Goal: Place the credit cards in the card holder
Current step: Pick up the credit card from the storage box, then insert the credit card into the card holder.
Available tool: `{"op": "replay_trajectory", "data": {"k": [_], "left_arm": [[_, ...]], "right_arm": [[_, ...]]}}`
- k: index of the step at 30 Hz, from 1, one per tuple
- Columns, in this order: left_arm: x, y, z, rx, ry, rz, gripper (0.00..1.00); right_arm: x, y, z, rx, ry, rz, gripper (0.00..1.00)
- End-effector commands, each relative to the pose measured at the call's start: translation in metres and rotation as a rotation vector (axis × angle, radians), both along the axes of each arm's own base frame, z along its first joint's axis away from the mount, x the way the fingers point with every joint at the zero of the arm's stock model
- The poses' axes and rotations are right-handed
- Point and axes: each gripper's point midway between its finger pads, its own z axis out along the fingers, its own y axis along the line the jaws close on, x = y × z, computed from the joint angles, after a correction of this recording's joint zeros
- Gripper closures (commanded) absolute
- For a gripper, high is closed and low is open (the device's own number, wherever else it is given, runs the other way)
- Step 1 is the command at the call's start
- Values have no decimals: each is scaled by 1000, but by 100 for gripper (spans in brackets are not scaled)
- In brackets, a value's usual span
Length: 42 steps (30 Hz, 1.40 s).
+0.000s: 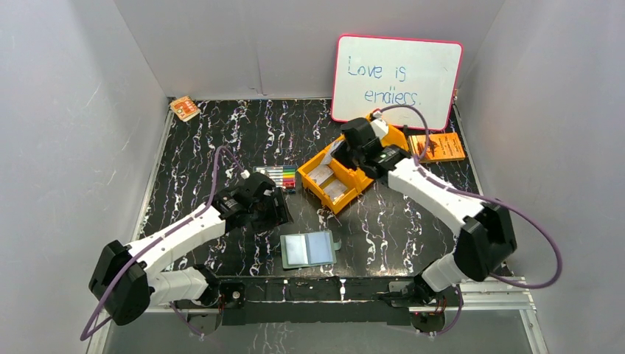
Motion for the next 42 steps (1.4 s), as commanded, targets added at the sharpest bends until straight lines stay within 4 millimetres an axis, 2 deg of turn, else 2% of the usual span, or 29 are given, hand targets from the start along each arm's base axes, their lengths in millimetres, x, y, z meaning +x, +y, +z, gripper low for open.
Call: {"op": "replay_trajectory", "data": {"k": [1, 4, 6, 10, 11, 12, 13, 15, 17, 19, 21, 24, 27, 30, 33, 37, 42], "left_arm": [[10, 6, 31, 5, -88, 18, 37], [13, 10, 47, -8, -135, 35, 37], [14, 13, 59, -21, -170, 50, 36], [15, 13, 74, -61, -207, 61, 36], [15, 11, 78, -80, -217, 57, 35], [14, 11, 77, -83, -217, 54, 35], [11, 11, 74, -91, -210, 46, 33], [-1, 6, 64, -122, -174, 5, 25], [-11, 3, 51, -148, -138, -25, 21], [-19, 0, 38, -165, -96, -40, 20], [-23, 0, 24, -155, -46, -23, 22], [-21, 2, 25, -154, -44, 8, 24], [-14, 14, 33, -125, -74, 86, 26], [-7, 27, 42, -95, -116, 166, 27], [-6, 29, 50, -111, -134, 195, 27], [-7, 30, 49, -121, -126, 206, 27], [-9, 31, 47, -123, -119, 212, 27]], "right_arm": [[-22, -11, 58, 26, -65, 194, 100], [-56, -3, 98, 152, -144, 465, 100], [-80, -7, 125, 261, -183, 610, 100], [-134, -5, 154, 517, -143, 873, 100], [-150, -4, 161, 553, -156, 956, 100], [-153, -6, 162, 535, -185, 985, 100], [-155, -8, 156, 485, -193, 997, 100], [-165, -10, 102, 246, -114, 1002, 100], [-181, -4, 53, 118, -18, 1020, 100], [-203, 13, 8, 111, 68, 1032, 100], [-210, 19, -20, 210, 163, 939, 100], [-215, 31, -8, 365, 183, 896, 100], [-216, 36, 16, 520, 220, 811, 100], [-218, 30, 19, 624, 380, 667, 100], [-216, 26, 32, 765, 454, 511, 100], [-213, 12, 42, 741, 436, 414, 100], [-212, 9, 52, 750, 427, 388, 100]]}}
